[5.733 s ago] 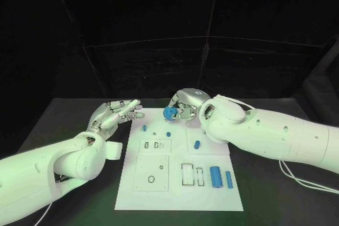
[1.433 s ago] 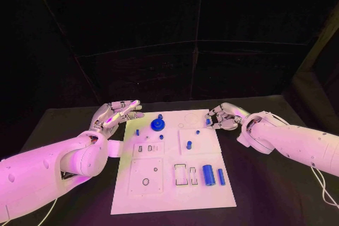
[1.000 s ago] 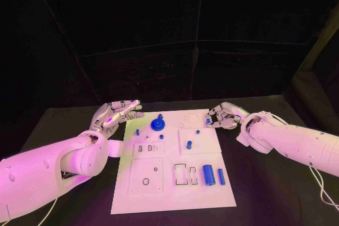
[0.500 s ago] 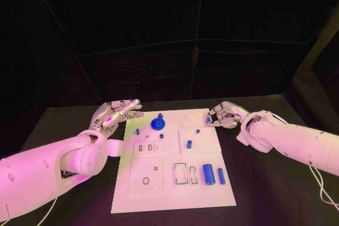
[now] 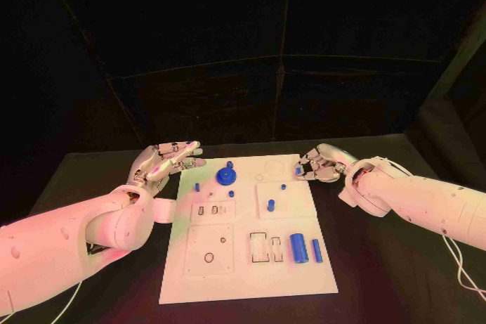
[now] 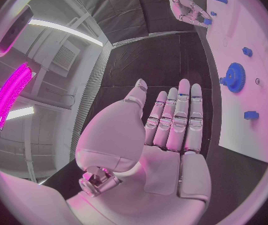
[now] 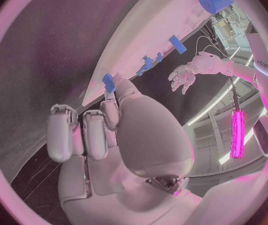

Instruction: Assemble the parts on the task board

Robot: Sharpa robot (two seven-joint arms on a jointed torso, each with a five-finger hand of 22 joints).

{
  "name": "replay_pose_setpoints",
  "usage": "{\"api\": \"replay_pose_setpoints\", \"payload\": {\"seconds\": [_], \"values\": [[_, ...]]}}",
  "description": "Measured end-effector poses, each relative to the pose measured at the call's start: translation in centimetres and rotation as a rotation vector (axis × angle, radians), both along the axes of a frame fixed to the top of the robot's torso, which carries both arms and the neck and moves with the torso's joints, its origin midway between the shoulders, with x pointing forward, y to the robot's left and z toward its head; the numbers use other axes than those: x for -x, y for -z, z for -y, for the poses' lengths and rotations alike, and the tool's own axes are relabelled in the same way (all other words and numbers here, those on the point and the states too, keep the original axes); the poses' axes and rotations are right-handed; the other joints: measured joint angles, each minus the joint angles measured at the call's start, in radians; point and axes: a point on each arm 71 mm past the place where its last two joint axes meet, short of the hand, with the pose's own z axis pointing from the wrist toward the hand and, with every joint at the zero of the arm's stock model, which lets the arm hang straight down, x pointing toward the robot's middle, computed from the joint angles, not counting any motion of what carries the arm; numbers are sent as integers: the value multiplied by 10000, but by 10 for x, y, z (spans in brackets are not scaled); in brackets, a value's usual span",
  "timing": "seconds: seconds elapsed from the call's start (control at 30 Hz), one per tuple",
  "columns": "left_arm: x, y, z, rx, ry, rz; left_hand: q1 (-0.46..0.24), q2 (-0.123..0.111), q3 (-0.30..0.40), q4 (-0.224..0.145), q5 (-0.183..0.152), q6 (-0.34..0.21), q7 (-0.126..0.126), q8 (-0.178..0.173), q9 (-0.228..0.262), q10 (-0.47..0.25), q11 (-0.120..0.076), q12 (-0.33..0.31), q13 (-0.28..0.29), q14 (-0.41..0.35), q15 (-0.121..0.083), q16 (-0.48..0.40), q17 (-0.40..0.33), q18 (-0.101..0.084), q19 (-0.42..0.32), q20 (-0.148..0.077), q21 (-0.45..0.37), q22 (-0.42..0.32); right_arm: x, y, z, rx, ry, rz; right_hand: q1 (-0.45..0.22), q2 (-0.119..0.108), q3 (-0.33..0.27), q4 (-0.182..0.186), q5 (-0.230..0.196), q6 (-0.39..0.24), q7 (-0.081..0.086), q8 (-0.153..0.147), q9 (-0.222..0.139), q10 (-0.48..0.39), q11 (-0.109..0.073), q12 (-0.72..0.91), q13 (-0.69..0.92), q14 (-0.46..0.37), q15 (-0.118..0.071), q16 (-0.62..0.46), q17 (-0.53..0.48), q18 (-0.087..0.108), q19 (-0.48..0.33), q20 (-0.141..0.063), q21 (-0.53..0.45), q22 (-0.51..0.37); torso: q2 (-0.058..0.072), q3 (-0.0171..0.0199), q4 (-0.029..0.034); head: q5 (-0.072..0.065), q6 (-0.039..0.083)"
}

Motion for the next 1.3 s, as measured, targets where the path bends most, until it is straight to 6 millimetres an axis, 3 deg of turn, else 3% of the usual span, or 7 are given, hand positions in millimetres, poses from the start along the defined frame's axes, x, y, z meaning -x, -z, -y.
{"api": "replay_pose_setpoints", "payload": {"seconds": [0.37, 0.6, 0.97, 1.3], "values": [[0, 0, -1, -9, -19, -2, 0, 0, 0, 0, 0, 0, 0, 0, 0, 0, 0, 0, 0, 0, 0, 0, -1, 0, 0, 0, 0, 1, 4, -3, -5, -93, 6, 201, 45, 118, 224, -116, -61, 45, 8, 60, 2, 0, 0, 39, 59, 0, -70, 92, -1, 0, 182, -103, 158, 0, 0, -2, 0, 17, -28], [0, 0, -3, -20, -44, -4, 0, 0, 0, 0, 0, 0, 0, 0, 0, 0, 0, 0, 0, 0, 0, 0, -2, 1, 0, 0, 0, 2, 21, -14, -19, -424, -178, 281, 7, 155, 228, -119, -82, 44, 7, 54, 2, 1, 0, 40, 77, -16, -85, 92, -2, 1, 182, -102, 160, 0, -27, -32, -9, 2, -34], [0, 0, -3, 23, -46, -35, 0, 0, 0, 0, 0, 0, 0, 0, 0, 0, 0, 0, 1, 0, 0, 0, -2, 0, 0, 0, 0, 3, 36, -43, -85, -842, -706, 274, -30, 193, 291, -125, -106, 32, -5, -11, 2, 0, 0, 40, 47, -17, -85, 92, -3, 0, 252, -106, 232, 0, -169, -135, -4, 77, -150], [-2, 0, -5, 24, -115, -40, 0, 0, 0, 0, 0, 0, 0, 0, 0, 0, 0, 0, 0, 0, 0, -38, -3, -1, 0, 0, 0, -6, 37, -42, -165, -728, -1547, -39, -30, 193, 291, -125, -101, 52, 15, 0, 2, -35, -36, 41, -36, -17, -84, 92, -4, 0, 252, -106, 232, 0, -312, -242, 107, 382, -370]]}}
